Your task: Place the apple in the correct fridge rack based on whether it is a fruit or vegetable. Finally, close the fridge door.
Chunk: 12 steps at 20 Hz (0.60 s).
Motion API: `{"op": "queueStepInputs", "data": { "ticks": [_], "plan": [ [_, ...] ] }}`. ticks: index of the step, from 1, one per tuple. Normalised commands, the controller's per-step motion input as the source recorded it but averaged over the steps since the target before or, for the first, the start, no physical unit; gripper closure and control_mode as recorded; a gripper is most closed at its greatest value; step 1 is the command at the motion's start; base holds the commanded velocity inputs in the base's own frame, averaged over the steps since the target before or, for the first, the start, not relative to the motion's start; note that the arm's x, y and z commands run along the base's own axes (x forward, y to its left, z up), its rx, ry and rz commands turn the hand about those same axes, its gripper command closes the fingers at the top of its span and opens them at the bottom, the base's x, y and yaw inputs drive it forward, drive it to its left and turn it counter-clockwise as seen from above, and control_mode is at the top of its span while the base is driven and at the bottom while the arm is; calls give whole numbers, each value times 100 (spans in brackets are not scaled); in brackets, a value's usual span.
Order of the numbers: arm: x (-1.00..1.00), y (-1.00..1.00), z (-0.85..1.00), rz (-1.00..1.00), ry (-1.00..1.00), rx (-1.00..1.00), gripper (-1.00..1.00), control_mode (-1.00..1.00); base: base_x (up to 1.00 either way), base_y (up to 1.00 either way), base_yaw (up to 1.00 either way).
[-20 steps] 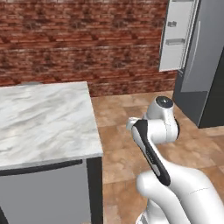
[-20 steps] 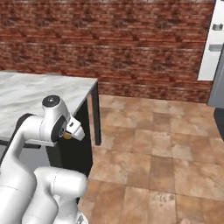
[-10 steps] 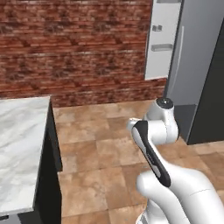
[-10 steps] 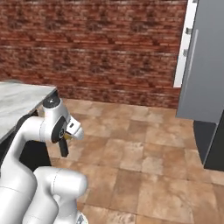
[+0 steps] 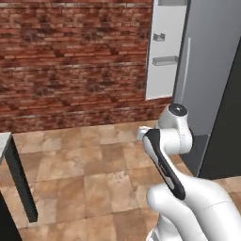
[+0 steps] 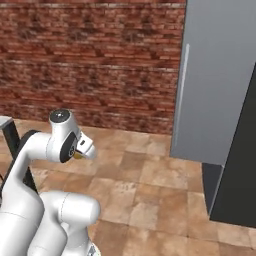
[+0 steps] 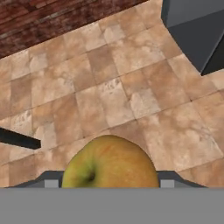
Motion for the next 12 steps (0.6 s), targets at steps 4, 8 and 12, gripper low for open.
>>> {"op": "queueStepInputs", "data": {
  "ticks": [4, 8, 12],
  "plan": [
    [0, 0, 0, 0, 0, 0, 100, 100, 100, -10, -9],
    [0, 0, 0, 0, 0, 0, 100, 100, 100, 6, -15],
    [0, 0, 0, 0, 0, 0, 100, 100, 100, 24, -23]
  ]
}}
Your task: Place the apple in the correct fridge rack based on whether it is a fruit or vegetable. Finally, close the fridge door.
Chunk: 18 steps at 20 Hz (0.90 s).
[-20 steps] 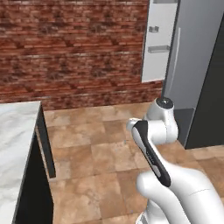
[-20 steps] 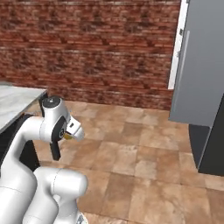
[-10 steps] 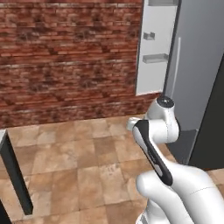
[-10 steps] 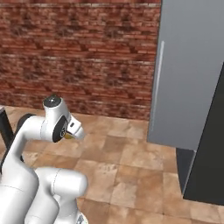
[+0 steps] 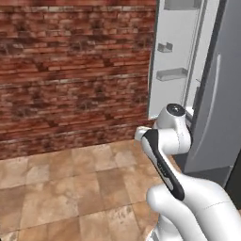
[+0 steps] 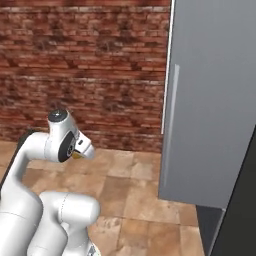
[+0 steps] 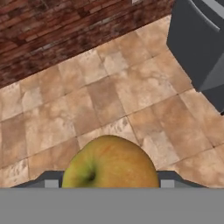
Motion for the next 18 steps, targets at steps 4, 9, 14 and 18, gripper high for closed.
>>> {"op": "queueStepInputs", "data": {
  "ticks": [4, 9, 14, 18],
  "plan": [
    [0, 0, 0, 0, 0, 0, 100, 100, 100, 49, -37],
    [0, 0, 0, 0, 0, 0, 100, 100, 100, 83, -54],
    [0, 0, 0, 0, 0, 0, 100, 100, 100, 95, -59],
    [0, 0, 0, 0, 0, 0, 100, 100, 84, 83, -69]
  ]
}}
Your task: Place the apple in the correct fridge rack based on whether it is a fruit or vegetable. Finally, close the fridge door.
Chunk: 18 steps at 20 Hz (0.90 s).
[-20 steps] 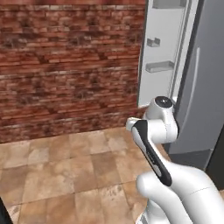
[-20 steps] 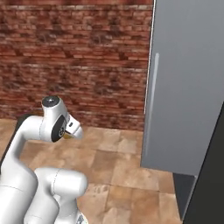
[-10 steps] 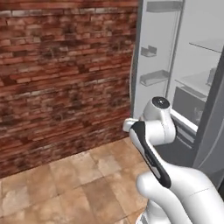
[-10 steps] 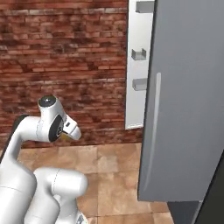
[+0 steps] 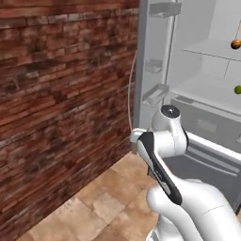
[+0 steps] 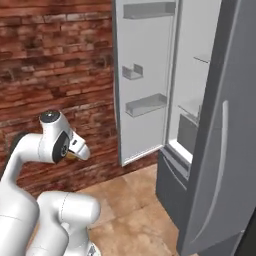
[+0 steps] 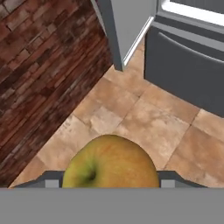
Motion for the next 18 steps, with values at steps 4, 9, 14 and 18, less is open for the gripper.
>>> {"op": "queueStepInputs", "data": {
  "ticks": [4, 9, 14, 18],
  "plan": [
    [0, 0, 0, 0, 0, 0, 100, 100, 27, 45, -87],
    [0, 0, 0, 0, 0, 0, 100, 100, 45, 49, -85],
    [0, 0, 0, 0, 0, 0, 100, 100, 69, 46, -65],
    [0, 0, 0, 0, 0, 0, 100, 100, 80, 33, -46]
  ]
}}
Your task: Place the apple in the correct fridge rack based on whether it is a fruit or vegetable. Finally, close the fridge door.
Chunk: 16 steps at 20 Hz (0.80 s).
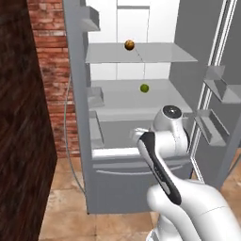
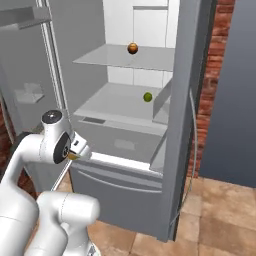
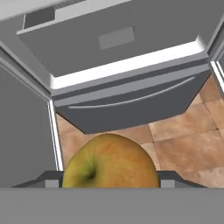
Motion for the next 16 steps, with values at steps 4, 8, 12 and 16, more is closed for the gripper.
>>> {"op": "queueStepInputs", "data": {
  "ticks": [4, 8, 12, 16],
  "plan": [
    [0, 0, 0, 0, 0, 0, 100, 100, 48, 17, -28],
    [0, 0, 0, 0, 0, 0, 100, 100, 39, 29, -32],
    [0, 0, 0, 0, 0, 0, 100, 100, 46, 30, -19],
    [0, 0, 0, 0, 0, 0, 100, 100, 48, 19, -12]
  ]
}}
